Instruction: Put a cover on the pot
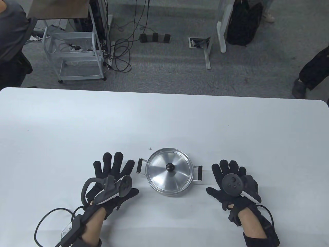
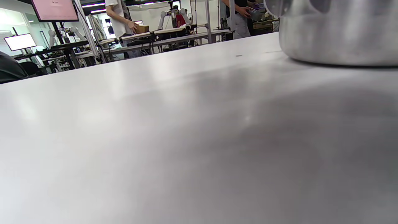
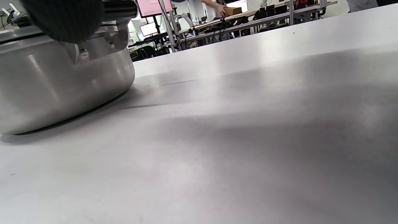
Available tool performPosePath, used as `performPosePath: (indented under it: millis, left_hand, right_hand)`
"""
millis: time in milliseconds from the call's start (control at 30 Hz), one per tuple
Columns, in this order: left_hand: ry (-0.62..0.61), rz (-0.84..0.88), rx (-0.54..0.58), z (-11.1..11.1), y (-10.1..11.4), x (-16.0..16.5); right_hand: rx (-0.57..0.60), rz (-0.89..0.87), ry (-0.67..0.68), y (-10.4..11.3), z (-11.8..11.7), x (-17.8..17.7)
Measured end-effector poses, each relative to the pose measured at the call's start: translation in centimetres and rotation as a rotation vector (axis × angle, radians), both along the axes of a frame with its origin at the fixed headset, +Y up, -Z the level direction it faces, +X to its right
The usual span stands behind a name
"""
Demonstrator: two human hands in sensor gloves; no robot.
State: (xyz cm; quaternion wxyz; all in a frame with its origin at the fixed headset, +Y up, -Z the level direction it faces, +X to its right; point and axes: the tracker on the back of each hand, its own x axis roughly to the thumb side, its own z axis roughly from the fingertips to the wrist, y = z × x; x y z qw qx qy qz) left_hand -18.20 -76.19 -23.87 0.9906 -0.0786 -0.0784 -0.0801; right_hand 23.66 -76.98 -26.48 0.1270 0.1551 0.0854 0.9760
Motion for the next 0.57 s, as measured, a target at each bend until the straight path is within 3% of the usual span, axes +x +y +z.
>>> performPosePath:
  millis: [567]
  left_hand:
    - [0.005,-0.017,-0.003,0.10,0.16,0.24]
  right_hand:
    - [0.004,0.003,-0.003,0.05,0.08,0.06]
